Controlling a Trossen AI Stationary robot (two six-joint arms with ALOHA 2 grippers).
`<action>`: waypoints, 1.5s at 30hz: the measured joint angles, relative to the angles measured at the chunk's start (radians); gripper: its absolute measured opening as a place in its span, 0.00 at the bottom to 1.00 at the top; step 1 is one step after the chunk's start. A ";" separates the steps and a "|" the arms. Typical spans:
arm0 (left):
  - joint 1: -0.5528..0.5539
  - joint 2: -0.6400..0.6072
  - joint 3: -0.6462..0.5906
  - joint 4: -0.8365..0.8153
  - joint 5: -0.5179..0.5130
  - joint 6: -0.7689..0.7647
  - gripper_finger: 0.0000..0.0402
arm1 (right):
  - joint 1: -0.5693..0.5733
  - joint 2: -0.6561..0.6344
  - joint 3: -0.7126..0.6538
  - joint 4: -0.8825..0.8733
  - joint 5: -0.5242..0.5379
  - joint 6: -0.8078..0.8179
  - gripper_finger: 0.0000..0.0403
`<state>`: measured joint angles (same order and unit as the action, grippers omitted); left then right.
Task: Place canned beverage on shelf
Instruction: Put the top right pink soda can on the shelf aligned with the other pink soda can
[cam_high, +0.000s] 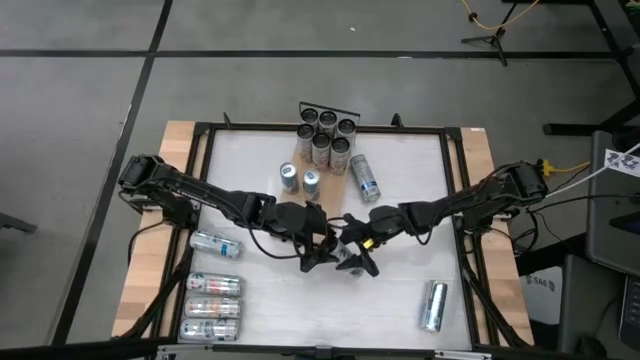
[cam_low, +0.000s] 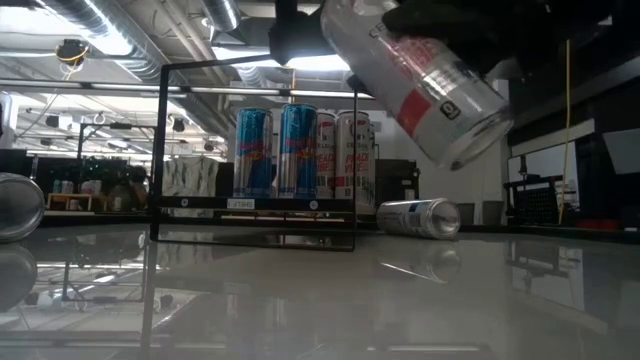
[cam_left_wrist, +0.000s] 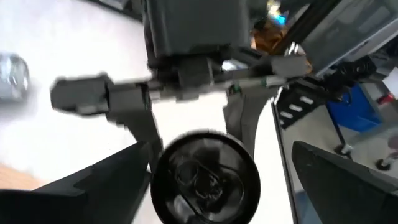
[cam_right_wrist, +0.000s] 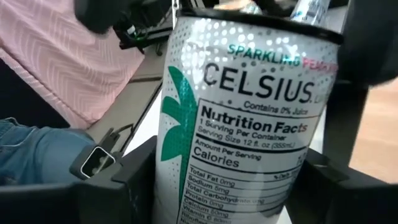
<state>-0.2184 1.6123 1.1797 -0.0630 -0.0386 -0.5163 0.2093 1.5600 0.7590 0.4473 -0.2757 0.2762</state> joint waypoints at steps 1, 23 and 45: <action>0.000 0.000 0.000 -0.007 0.003 -0.006 0.97 | 0.000 0.000 0.013 -0.022 -0.006 0.009 0.63; -0.017 -0.001 0.001 -0.029 0.030 0.058 0.97 | 0.000 0.000 0.227 -0.349 -0.085 0.015 0.63; -0.023 0.001 0.000 -0.027 0.034 0.055 0.60 | 0.000 0.001 0.227 -0.355 -0.086 0.004 0.68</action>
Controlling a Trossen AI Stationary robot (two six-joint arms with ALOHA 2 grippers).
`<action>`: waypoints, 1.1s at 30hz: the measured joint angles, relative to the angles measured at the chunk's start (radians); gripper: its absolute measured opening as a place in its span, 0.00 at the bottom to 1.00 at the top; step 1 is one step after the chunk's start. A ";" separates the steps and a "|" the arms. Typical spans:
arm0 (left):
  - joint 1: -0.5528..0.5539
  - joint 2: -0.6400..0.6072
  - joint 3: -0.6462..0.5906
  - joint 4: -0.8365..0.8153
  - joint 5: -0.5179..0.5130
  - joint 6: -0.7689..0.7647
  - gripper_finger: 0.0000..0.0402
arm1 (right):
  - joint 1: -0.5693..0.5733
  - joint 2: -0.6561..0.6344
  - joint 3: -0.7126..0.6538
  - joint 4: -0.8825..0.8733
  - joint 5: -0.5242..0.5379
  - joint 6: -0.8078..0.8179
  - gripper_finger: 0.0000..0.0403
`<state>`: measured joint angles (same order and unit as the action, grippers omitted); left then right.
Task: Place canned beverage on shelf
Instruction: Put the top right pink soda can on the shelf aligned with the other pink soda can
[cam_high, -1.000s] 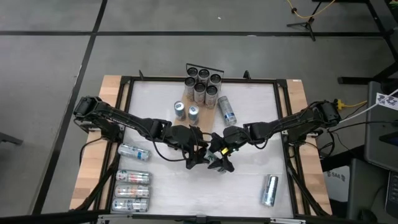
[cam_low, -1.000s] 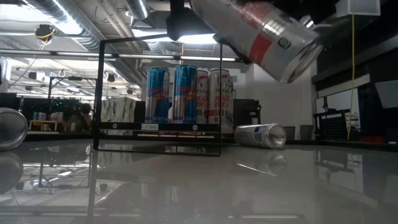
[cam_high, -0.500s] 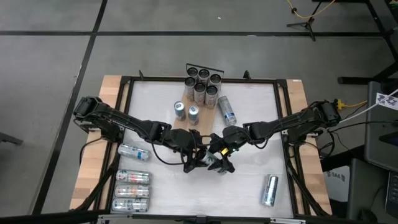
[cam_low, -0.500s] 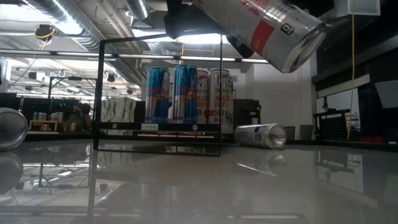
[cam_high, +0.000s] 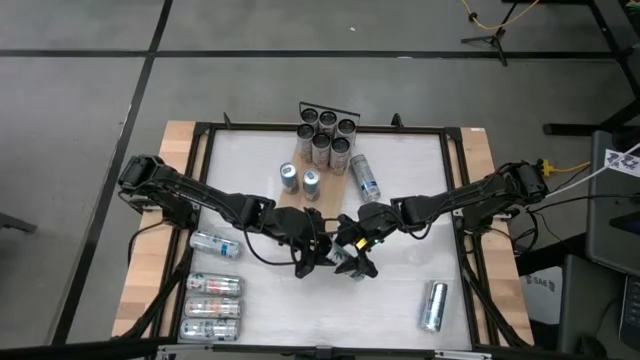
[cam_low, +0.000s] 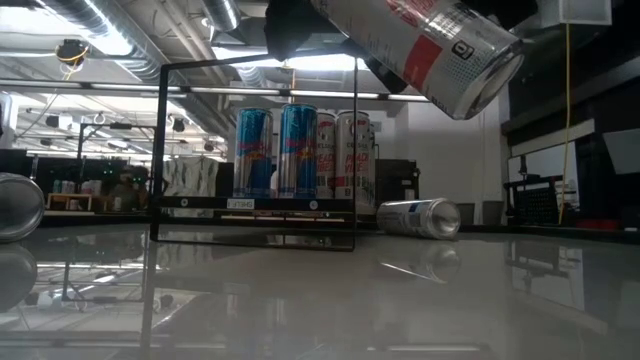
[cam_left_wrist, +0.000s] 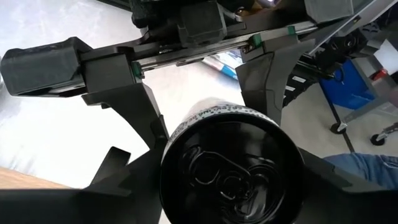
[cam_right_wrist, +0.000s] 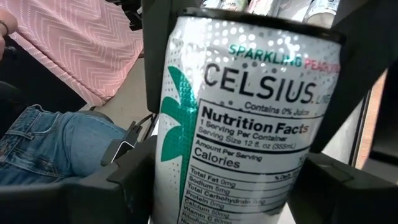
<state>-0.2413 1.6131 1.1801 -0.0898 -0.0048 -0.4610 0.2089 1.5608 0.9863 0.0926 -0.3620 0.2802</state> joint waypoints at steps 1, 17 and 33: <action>0.000 0.000 0.000 0.000 0.000 0.000 0.59 | 0.000 0.000 0.000 0.000 0.000 0.000 0.70; 0.008 -0.001 0.019 0.003 0.004 0.001 0.60 | -0.030 -0.073 0.002 -0.135 -0.061 0.059 0.88; 0.221 -0.003 0.429 -0.475 0.052 0.251 0.61 | -0.040 -0.450 0.001 -0.435 0.331 -0.110 0.87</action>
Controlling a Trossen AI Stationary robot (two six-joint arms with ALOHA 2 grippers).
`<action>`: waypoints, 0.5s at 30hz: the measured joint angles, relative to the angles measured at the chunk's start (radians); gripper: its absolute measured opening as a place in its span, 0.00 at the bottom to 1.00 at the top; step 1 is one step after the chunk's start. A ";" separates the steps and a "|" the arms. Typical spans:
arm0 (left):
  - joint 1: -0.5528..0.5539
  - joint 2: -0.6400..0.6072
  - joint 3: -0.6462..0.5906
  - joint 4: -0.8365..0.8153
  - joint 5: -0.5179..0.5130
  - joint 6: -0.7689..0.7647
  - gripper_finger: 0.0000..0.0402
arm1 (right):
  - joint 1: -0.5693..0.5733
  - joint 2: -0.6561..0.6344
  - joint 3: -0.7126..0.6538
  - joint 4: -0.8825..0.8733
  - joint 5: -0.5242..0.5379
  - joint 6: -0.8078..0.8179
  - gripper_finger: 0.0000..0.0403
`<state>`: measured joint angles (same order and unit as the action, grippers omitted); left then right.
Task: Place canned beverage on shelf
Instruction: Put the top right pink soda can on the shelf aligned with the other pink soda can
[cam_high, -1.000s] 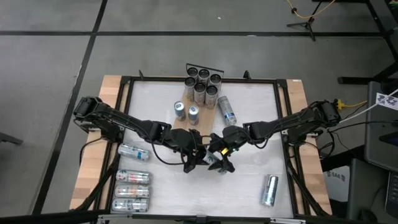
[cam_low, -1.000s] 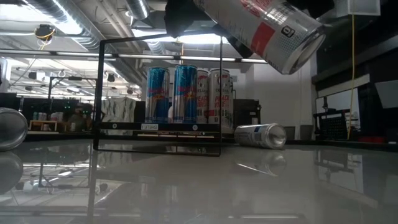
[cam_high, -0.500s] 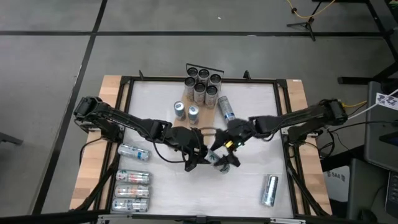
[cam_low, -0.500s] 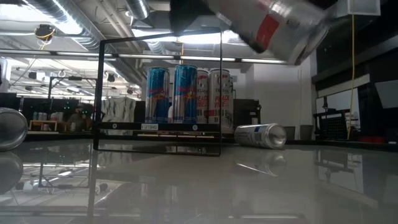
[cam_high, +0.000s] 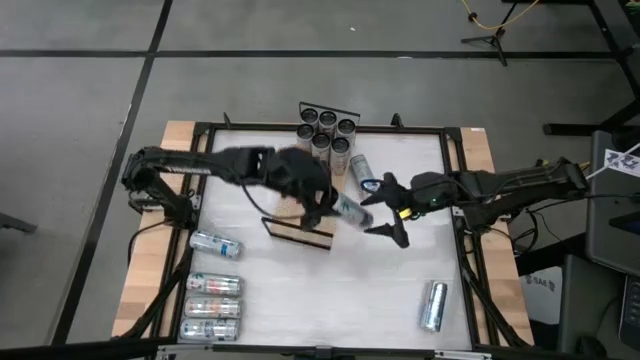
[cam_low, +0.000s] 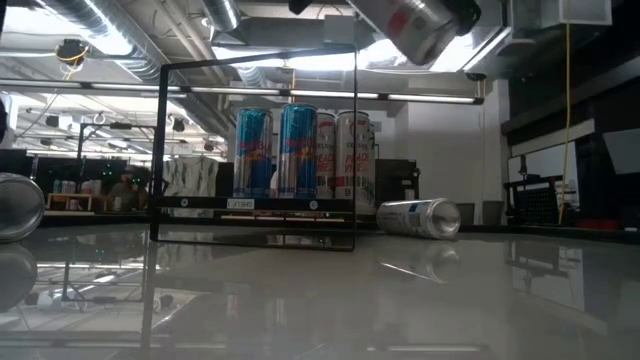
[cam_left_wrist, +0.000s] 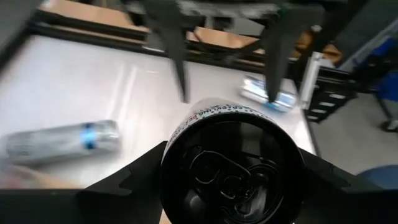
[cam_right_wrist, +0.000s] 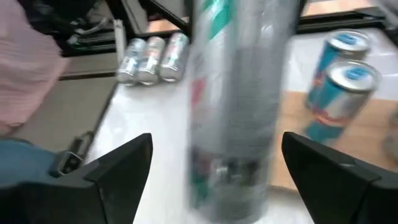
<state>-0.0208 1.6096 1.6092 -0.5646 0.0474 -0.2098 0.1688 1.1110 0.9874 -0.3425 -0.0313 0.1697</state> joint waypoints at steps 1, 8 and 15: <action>0.020 0.000 0.019 -0.023 0.005 0.022 0.61 | 0.000 -0.001 0.000 -0.001 0.023 -0.010 0.87; 0.177 0.000 0.077 -0.141 0.079 0.122 0.61 | 0.001 0.007 0.000 -0.078 0.120 -0.021 0.87; 0.294 0.000 0.077 -0.181 0.088 0.206 0.61 | 0.000 0.015 -0.002 -0.126 0.266 -0.019 0.87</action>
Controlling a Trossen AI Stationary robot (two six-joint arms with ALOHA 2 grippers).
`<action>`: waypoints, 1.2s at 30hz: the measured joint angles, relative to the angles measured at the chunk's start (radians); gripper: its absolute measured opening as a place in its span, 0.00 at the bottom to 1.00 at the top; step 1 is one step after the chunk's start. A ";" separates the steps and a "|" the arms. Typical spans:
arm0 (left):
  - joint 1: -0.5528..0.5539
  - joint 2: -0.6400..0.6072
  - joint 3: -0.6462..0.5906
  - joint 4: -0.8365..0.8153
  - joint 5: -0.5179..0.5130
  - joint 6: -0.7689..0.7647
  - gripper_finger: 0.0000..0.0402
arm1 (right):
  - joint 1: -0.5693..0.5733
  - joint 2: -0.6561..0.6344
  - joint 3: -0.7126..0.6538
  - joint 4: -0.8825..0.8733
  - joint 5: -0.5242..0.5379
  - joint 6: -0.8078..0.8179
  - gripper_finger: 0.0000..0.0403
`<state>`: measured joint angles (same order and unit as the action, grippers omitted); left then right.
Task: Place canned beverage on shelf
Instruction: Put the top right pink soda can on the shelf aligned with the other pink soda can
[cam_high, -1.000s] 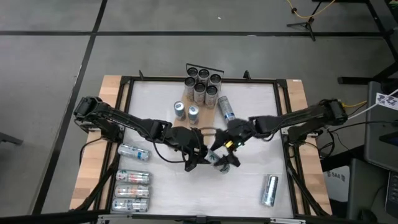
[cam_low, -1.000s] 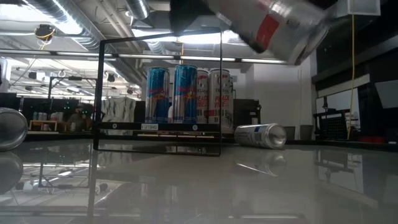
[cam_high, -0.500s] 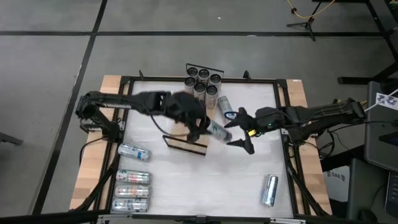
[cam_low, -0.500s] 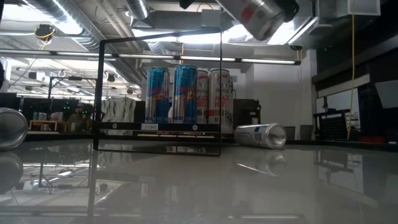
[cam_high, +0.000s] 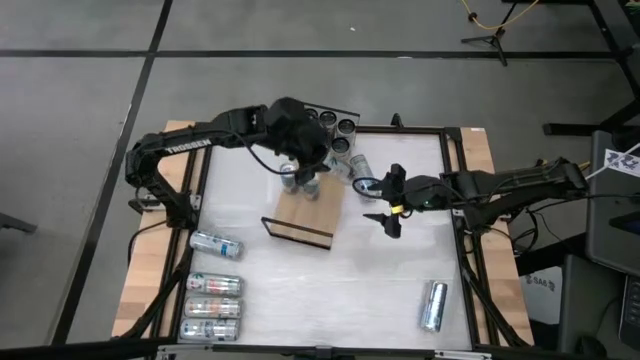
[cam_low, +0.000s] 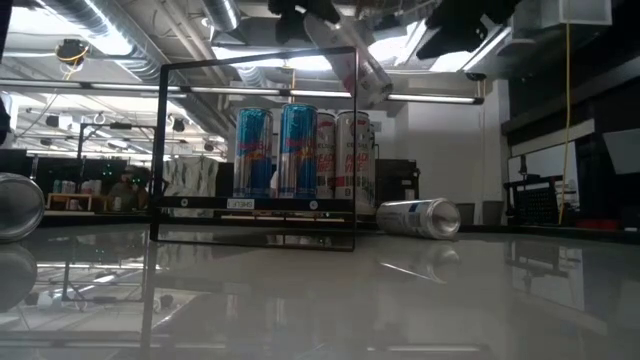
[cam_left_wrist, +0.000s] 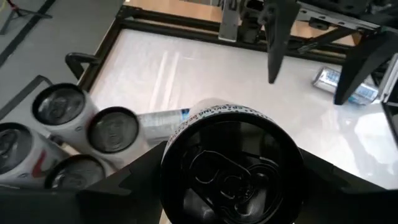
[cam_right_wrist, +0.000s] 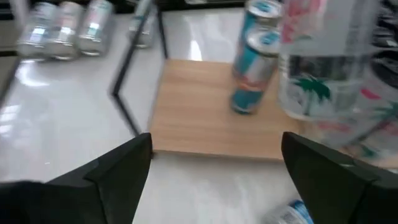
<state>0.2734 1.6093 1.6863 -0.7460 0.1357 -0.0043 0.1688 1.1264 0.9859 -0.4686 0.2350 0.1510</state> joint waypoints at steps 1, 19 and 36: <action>0.013 0.000 0.000 -0.006 0.006 0.010 0.61 | 0.000 0.002 0.000 -0.008 0.012 0.000 0.87; 0.069 0.119 0.002 -0.052 0.048 0.101 0.61 | -0.148 0.163 0.000 -0.001 0.023 0.000 0.87; 0.069 0.182 0.001 -0.051 0.017 0.123 0.61 | -0.230 0.362 0.000 0.095 0.011 -0.135 0.87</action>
<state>0.3420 1.7909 1.6875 -0.7969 0.1523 0.1184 -0.0612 1.4881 0.9859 -0.3731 0.2460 0.0161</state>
